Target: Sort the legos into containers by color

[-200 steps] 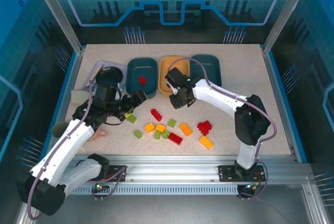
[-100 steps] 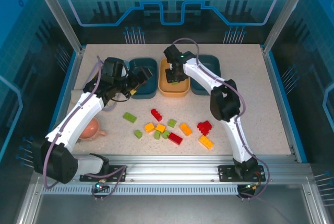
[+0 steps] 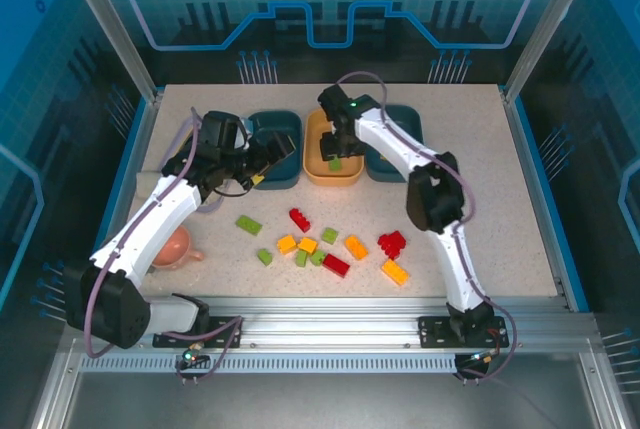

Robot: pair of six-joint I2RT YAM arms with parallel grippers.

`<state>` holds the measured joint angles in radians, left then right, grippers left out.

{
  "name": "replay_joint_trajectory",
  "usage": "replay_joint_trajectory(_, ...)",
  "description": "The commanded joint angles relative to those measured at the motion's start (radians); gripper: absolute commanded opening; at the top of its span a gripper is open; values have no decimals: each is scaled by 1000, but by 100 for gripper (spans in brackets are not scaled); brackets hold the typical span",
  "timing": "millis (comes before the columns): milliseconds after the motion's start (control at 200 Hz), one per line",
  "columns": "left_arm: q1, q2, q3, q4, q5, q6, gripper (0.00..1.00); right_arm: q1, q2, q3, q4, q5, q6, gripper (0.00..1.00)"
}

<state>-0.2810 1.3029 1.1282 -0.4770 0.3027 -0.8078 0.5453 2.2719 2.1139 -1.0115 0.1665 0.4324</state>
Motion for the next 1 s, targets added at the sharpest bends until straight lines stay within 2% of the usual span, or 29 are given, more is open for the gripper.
replay_joint_trajectory(0, -40, -43, -14, -66, 58, 93, 99, 16, -290, -199, 31, 49, 72, 63)
replay_joint_trajectory(155, -138, -67, -68, -99, 61, 168, 99, 59, -561, -552, -68, 120, 321, 77)
replay_joint_trajectory(325, -243, -106, -162, -77, 59, 182, 99, 118, -789, -870, -167, 32, 589, 99)
replay_joint_trajectory(480, -313, -135, -241, -58, 57, 173, 99, 149, -922, -1106, -124, -95, 776, 100)
replay_joint_trajectory(620, -335, -148, -270, -61, 64, 166, 99, 156, -952, -1266, -35, -158, 880, 100)
replay_joint_trajectory(995, -349, -183, -270, -54, 65, 157, 99, 163, -974, -1424, 178, -164, 1038, 100)
